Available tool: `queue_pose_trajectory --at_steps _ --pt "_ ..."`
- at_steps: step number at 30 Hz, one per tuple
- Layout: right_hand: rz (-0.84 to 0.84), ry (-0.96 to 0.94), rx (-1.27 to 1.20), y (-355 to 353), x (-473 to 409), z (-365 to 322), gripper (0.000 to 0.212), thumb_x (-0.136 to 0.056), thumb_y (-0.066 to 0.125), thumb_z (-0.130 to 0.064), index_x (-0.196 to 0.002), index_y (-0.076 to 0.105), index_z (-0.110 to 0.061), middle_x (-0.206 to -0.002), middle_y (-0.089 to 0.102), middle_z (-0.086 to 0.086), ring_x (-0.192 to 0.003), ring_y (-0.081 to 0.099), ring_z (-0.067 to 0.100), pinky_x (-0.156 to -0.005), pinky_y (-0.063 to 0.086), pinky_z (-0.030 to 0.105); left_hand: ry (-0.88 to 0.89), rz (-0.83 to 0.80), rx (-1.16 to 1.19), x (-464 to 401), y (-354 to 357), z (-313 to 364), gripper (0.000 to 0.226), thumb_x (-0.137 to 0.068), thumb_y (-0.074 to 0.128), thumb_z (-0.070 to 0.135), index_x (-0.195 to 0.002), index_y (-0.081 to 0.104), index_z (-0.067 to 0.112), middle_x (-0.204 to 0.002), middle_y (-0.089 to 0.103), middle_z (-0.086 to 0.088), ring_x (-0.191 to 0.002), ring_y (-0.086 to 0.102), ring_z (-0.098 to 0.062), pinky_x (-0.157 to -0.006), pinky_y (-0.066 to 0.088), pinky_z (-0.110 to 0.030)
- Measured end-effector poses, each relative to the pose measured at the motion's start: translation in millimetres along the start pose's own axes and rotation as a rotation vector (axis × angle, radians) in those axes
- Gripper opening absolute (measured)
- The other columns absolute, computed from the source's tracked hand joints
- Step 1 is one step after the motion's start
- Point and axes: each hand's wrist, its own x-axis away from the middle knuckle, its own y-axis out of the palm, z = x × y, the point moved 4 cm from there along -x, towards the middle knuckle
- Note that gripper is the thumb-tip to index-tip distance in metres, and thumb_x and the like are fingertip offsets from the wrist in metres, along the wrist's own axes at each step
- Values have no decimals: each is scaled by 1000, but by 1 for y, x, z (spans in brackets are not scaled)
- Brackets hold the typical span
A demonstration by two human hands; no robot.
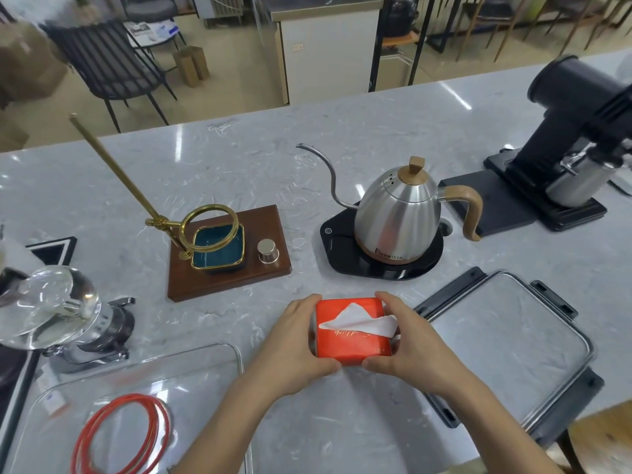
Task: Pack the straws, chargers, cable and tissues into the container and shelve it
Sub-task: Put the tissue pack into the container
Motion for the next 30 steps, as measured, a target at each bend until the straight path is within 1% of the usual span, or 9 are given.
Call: queue_pose_trajectory --at_steps 4,8,11,14,16,19,23,27,30 --pt "17 1 -6 -1 0 -2 108 -58 88 -43 -146 24 -40 -134 43 -12 -109 54 14 -87 54 28 19 33 -12 0 -3 2 106 -60 87 44 -145 24 41 -147 34 15 -123 52 -16 -94 55 -39" --pt "62 -44 -23 -7 2 -9 107 -57 88 -40 -145 28 -38 -132 46 -13 -105 55 12 -79 51 19 64 82 12 3 -11 7 103 -61 87 41 -144 27 41 -142 38 17 -104 55 -5 -80 55 -20" --pt "91 -86 -16 -13 5 -20 107 -56 86 -41 -145 28 -39 -135 48 -13 -108 56 13 -84 54 26 76 128 18 11 -21 13 104 -60 87 45 -144 25 44 -139 41 17 -102 57 -5 -82 59 -28" --pt "109 -117 -10 -20 13 -33 108 -60 88 -36 -148 25 -38 -135 46 -14 -105 57 13 -79 51 19 91 163 51 23 -33 21 103 -60 87 44 -143 26 46 -137 43 18 -105 59 -7 -82 60 -33" --pt "119 -135 -24 -23 19 -43 108 -61 89 -35 -147 25 -40 -134 47 -15 -101 58 11 -75 52 18 110 190 87 34 -42 25 101 -61 88 40 -142 28 46 -135 45 18 -103 59 -6 -79 61 -30" --pt "134 -178 -22 -25 29 -63 106 -62 89 -37 -146 24 -44 -136 45 -18 -103 59 8 -78 55 22 111 235 126 52 -55 28 99 -63 89 38 -142 31 47 -127 48 17 -100 60 -6 -77 61 -25" --pt "129 -212 -18 -21 42 -87 105 -63 89 -38 -146 24 -45 -138 43 -19 -104 59 10 -83 57 28 125 288 178 78 -71 30 98 -62 90 35 -141 33 46 -123 51 16 -101 62 -10 -80 61 -31" --pt "140 -266 -49 -15 49 -110 106 -60 90 -39 -145 28 -47 -135 47 -21 -100 59 6 -82 57 30 172 357 230 100 -89 21 95 -61 91 29 -140 41 43 -125 55 15 -100 62 -7 -76 61 -25" --pt "115 -304 -62 -5 52 -127 105 -62 90 -37 -146 28 -46 -133 47 -23 -103 57 4 -82 56 28 188 402 255 116 -100 8 93 -59 93 25 -135 45 45 -116 56 19 -95 64 -4 -71 59 -18"
